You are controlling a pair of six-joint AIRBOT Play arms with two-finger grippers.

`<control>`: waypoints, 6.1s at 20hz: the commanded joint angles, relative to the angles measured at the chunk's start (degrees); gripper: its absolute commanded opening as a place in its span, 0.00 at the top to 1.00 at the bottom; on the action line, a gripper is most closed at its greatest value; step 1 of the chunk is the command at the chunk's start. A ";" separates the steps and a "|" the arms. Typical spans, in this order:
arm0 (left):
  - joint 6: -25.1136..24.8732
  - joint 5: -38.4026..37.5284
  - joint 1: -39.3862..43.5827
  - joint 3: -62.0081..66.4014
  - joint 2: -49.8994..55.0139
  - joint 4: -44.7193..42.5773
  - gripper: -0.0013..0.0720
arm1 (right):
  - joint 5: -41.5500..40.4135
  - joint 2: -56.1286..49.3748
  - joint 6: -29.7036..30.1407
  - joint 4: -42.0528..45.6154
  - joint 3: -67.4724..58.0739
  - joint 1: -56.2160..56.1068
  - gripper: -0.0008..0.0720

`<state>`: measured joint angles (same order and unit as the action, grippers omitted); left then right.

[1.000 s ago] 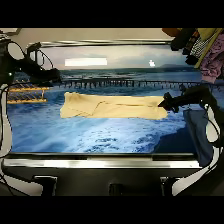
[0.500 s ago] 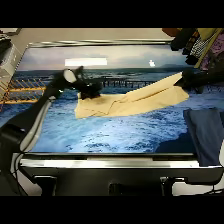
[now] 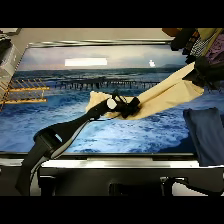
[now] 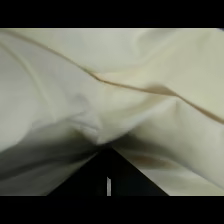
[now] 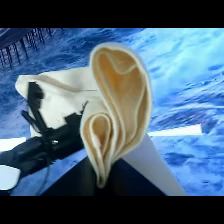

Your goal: Fold the clothes and pants, and hang the long-sleeved shirts on hangers.

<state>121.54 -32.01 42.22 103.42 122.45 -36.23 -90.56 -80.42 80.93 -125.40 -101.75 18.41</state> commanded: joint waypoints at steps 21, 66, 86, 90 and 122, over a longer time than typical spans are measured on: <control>-20.24 -57.33 -48.48 3.89 -39.76 -10.95 0.96 | 26.60 -15.32 -11.82 0.31 -0.17 -36.11 0.95; -21.09 -56.92 -55.58 3.89 -45.00 -13.84 0.96 | 16.24 -17.25 24.41 -19.06 32.81 -2.64 0.14; -21.07 -56.96 -55.58 3.89 -44.83 -15.45 0.96 | 32.11 -17.31 12.85 -18.95 12.76 -9.11 0.95; -21.07 -56.96 -55.58 3.89 -44.83 -15.45 0.96 | 30.42 -17.31 5.31 -13.62 0.63 -1.03 0.95; -19.52 -58.55 -55.58 3.89 -44.83 -15.45 0.96 | -3.30 -9.68 -15.52 24.61 -7.08 23.93 0.96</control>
<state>101.97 -89.67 -13.30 107.28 77.60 -51.68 -86.37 -90.30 64.25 -105.08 -108.79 42.33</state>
